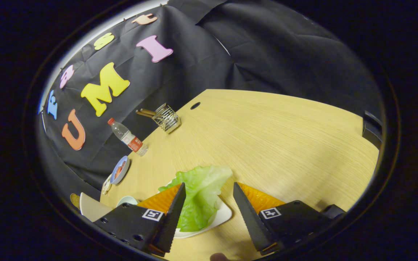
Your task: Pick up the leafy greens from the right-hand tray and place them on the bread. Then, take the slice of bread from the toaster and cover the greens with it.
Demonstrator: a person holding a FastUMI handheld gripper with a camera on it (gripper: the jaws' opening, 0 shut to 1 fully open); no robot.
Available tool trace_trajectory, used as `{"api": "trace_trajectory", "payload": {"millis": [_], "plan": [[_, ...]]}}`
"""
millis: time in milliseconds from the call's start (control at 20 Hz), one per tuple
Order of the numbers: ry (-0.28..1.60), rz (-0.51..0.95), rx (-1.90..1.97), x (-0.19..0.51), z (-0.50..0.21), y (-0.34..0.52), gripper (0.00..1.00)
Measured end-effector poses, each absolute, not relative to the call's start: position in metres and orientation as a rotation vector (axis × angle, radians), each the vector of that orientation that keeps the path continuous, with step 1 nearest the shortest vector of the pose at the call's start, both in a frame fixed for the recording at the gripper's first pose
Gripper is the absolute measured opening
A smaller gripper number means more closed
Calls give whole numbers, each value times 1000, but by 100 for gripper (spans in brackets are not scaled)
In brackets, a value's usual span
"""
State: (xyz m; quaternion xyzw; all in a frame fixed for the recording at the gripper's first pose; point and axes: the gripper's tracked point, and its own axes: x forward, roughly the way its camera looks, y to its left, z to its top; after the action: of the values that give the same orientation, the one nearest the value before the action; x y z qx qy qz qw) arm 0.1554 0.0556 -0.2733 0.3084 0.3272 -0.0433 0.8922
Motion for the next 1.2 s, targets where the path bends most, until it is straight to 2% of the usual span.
{"api": "trace_trajectory", "payload": {"millis": [50, 200, 250, 400, 550, 600, 1200], "plan": [[673, -87, 631, 160, -272, 56, 82], [678, -80, 603, 171, -276, 58, 55], [679, -76, 600, 174, -276, 57, 55], [660, -59, 602, 175, -270, 59, 9], [599, -53, 570, 172, -251, 56, 8], [586, -31, 567, 173, -247, 58, 0], [390, 106, 506, 152, -146, 102, 0]]}}
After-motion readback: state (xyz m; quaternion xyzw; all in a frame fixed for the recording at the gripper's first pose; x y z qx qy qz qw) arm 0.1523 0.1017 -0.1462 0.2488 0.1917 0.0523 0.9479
